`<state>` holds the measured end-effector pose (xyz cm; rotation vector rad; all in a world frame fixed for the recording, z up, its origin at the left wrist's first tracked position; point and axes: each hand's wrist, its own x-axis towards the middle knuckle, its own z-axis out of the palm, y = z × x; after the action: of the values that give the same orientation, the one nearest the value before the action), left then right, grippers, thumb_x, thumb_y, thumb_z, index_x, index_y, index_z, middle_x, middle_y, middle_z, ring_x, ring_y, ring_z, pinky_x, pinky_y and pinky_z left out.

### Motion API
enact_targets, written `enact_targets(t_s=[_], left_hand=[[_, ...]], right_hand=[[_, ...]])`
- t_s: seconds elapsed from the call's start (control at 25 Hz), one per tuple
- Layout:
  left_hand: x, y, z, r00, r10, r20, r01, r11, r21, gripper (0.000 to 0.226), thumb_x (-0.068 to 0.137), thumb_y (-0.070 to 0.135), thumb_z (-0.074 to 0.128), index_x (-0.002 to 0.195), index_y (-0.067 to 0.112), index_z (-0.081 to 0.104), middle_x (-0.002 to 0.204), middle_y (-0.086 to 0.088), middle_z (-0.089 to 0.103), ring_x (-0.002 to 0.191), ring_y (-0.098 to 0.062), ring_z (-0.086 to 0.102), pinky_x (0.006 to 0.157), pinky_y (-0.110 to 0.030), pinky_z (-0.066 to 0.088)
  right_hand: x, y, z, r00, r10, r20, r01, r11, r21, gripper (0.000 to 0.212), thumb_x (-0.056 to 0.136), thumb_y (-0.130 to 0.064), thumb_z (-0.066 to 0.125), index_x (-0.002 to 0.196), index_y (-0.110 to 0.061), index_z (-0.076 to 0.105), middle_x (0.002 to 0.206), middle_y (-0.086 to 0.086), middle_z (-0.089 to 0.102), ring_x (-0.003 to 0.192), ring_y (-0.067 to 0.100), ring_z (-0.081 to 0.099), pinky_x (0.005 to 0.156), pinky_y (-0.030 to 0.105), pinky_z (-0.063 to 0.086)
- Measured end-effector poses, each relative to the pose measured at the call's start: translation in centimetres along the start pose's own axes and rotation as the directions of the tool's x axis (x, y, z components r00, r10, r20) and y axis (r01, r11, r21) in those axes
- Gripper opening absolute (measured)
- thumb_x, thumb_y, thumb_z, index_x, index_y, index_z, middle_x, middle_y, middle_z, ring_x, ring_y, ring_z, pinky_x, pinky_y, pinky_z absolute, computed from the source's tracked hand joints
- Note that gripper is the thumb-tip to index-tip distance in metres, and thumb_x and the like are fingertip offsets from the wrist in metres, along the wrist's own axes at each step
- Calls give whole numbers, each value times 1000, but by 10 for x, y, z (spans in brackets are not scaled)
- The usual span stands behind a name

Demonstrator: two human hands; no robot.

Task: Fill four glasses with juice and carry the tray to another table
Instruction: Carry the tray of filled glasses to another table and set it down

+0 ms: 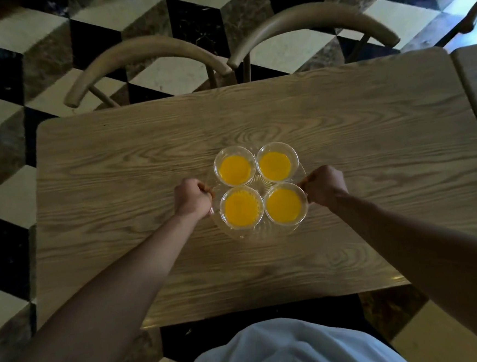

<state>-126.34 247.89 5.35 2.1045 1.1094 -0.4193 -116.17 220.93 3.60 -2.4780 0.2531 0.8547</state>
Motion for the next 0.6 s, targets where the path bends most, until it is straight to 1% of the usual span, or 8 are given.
enact_targets(t_s=[0.04,0.08,0.2,0.28,0.4,0.48,0.56,0.6], left_hand=[[4,0,0,1000,1,1,-1,1000,14,20,93,-3,61,86,11,73,80,-3,70,70,-18,68,50,-19,50],[7,1,0,1000,-2,5,1,1000,24,18,93,-2,61,87,9,74,82,-4,71,73,-19,70,53,-19,50],[17,-1,1,1000,-10,18,10,1000,23,18,94,-4,60,93,4,75,74,-4,70,56,-10,63,38,-11,43],[20,-3,3,1000,-1,19,1,1000,16,18,93,-6,59,95,3,74,73,-4,69,54,-7,60,37,-10,42],[22,-1,5,1000,-4,26,4,1000,21,20,92,-9,58,95,1,75,84,-11,73,59,-13,62,49,-19,47],[22,0,7,1000,-2,21,1,1000,27,20,89,-10,57,92,0,75,91,-14,76,69,-21,66,59,-26,51],[23,0,9,1000,0,23,0,1000,17,19,89,-10,56,90,-2,74,90,-17,77,70,-27,71,59,-31,58],[24,-1,10,1000,-4,28,4,1000,7,19,89,-11,55,89,-2,73,89,-18,77,69,-30,73,60,-35,62]], right_hand=[[3,-1,1,1000,-1,4,1,1000,-8,14,78,-15,77,66,-8,79,62,5,75,67,18,76,73,38,65],[5,-3,2,1000,-1,6,1,1000,-12,13,78,-13,77,66,-7,79,63,6,75,67,20,76,73,40,65],[10,-7,3,1000,-3,14,3,1000,-9,14,80,-9,75,67,-5,77,67,9,76,66,22,76,70,43,65],[12,-8,3,1000,10,6,-10,1000,-1,15,81,-9,75,67,-3,77,66,9,76,63,21,76,67,42,65],[15,-9,2,1000,23,0,-23,1000,-13,15,81,-9,75,68,-3,76,66,9,76,62,20,75,65,39,65],[15,-9,2,999,31,16,-31,999,-20,16,82,-8,74,67,-3,76,64,8,75,59,17,75,61,33,64],[16,-8,2,999,35,27,-35,999,-2,15,83,-7,75,69,-2,76,64,8,75,55,17,74,58,32,64],[16,-7,2,999,36,29,-36,999,5,15,83,-6,75,69,-2,76,63,8,75,55,18,75,59,34,65]])
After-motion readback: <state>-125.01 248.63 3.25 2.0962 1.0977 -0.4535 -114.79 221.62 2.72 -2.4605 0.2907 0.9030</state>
